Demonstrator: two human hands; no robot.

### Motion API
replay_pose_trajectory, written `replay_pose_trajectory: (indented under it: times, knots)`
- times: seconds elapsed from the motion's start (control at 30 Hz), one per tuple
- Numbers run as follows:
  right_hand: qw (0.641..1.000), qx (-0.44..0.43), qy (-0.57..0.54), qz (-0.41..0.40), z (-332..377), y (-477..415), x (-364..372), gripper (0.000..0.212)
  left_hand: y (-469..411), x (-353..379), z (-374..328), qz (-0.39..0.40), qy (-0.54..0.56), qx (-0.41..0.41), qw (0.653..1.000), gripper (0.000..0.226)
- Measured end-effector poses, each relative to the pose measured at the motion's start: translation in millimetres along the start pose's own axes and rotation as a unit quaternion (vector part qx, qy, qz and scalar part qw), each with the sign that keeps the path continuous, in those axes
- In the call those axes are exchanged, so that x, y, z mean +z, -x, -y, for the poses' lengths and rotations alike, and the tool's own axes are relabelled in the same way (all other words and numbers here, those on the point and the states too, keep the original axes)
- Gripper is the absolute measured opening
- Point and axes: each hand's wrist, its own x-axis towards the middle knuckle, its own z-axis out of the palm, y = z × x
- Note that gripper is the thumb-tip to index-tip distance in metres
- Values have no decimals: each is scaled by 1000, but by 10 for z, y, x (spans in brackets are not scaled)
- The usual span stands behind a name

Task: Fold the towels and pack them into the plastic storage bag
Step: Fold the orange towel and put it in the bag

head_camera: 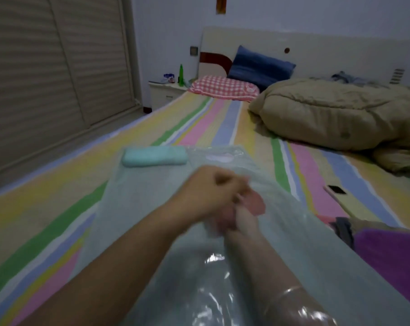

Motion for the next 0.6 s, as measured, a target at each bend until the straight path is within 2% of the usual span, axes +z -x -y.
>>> replay_pose_trajectory:
  times: [0.03,0.07,0.1,0.17,0.23,0.3,0.37,0.43,0.53,0.6]
  knots:
    - [1000,-18,-3,-6,13,-56,56,42,-309,-136,207,-131,-51,-6,990,17]
    - [999,-37,-15,-13,19,-135,105,39,-616,-283,430,-226,-94,-31,969,15]
    - [998,-46,-45,-5,40,-105,172,37,-881,-417,639,-283,-122,-66,949,16]
    - [993,-50,-104,37,17,-144,242,38,-1226,-534,1004,-339,-171,-145,914,25]
    - [990,-71,-100,68,-81,-256,290,46,-1445,-518,1273,-359,-225,-182,887,34]
    - [992,-101,-50,64,-156,-389,358,64,-1517,-389,1477,-342,-293,-183,874,42]
    - [992,-106,-11,69,-188,-523,409,62,-1517,-228,1623,-297,-308,-185,884,50]
    - [990,-104,-6,93,-190,-644,519,54,-1521,-172,1644,-264,-275,-197,903,55]
    - [987,-70,-32,142,-115,-764,846,44,-1531,-249,1568,-274,-205,-175,923,54]
    - [989,-56,-17,132,-17,-889,1101,39,-1511,-312,1559,-269,-174,-163,933,53]
